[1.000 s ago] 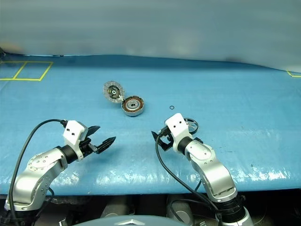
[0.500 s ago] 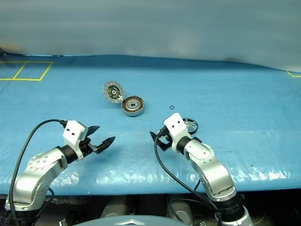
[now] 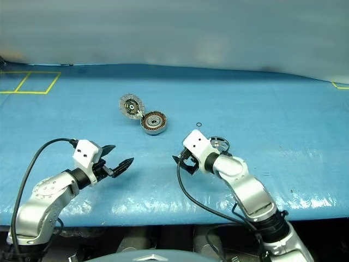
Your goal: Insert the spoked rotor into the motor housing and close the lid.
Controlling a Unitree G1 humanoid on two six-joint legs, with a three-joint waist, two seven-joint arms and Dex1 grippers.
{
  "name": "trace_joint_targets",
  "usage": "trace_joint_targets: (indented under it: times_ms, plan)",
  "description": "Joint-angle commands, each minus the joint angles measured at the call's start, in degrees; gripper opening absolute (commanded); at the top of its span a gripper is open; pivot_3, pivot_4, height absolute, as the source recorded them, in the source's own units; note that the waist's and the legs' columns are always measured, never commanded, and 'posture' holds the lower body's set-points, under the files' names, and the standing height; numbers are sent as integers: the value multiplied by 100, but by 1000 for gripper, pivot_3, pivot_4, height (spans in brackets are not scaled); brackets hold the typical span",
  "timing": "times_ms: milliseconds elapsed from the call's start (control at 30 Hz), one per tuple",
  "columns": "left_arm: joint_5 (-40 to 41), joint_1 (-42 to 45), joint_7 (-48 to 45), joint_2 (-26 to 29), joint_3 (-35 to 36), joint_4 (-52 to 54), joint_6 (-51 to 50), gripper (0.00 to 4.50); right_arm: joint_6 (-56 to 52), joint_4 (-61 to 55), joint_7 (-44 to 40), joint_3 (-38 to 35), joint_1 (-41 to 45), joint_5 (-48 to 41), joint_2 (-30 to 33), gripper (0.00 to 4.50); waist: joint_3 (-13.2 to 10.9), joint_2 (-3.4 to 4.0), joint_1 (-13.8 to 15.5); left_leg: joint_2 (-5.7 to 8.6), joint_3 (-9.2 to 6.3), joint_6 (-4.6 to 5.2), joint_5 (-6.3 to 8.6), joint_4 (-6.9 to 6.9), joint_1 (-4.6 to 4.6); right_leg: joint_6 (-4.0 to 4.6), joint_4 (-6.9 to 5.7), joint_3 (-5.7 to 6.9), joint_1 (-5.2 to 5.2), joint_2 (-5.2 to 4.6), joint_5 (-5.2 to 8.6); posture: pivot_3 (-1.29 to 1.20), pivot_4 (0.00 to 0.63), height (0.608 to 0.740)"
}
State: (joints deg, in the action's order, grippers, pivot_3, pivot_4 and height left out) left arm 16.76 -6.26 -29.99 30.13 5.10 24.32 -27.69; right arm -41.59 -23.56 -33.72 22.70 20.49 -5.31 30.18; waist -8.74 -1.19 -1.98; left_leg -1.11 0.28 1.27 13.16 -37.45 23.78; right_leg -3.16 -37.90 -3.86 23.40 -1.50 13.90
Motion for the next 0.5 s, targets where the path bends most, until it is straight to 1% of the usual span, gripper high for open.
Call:
trace_joint_targets:
  times_ms: [33,167,267,500]
  plan:
    - [-133,-42,30,-138,-61,-17,447,4495,473,478,-843,473,917,223,164,4493,0,0,-22,-2,0,0,0,0,-1,1,0,0,0,3,0,0,150,740]
    - [-141,-221,54,-274,-129,60,549,4495,1115,1564,-1446,1006,2065,650,0,4493,0,0,-21,-5,1,0,0,6,1,2,-2,0,7,6,-4,0,150,740]
    - [-109,-432,112,-389,-160,188,550,4495,1656,2582,-1704,1292,2817,967,-390,4493,0,0,-20,-5,0,-1,1,10,3,-24,-1,3,9,4,-20,0,150,740]
    - [-68,-909,322,-683,-343,508,503,4495,3121,4914,-2137,1685,4042,1598,-1378,4493,-4,6,-18,-3,-1,-3,2,17,5,-25,2,6,14,-3,-21,0,150,740]
